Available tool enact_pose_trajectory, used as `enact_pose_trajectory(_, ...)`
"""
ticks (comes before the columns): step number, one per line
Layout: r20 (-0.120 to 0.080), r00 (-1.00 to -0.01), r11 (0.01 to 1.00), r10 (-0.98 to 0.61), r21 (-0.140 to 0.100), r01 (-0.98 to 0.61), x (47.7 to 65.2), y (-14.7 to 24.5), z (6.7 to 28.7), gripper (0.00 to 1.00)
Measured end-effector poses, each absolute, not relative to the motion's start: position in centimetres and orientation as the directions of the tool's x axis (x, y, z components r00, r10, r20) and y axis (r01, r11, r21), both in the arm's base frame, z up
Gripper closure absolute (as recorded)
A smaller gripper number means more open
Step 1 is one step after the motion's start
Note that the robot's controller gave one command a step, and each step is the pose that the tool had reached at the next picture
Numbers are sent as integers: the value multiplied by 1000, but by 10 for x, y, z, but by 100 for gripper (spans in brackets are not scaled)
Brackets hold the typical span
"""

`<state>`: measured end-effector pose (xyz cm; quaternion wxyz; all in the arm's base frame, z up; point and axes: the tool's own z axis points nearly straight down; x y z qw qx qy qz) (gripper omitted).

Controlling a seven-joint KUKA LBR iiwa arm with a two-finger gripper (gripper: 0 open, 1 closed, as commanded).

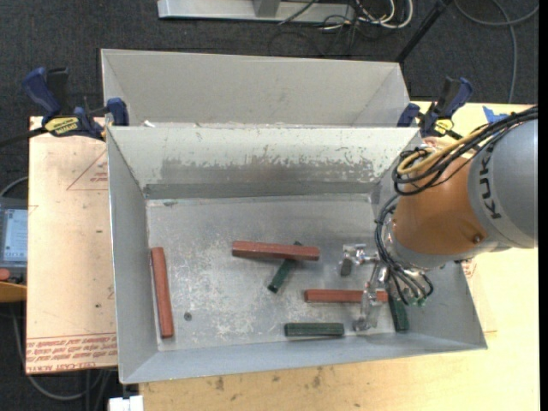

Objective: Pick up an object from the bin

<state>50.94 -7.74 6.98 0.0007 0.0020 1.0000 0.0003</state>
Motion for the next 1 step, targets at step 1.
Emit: enact_pose_trajectory(1,-1,-1000,1000,4,1,4,510,-77,71,100)
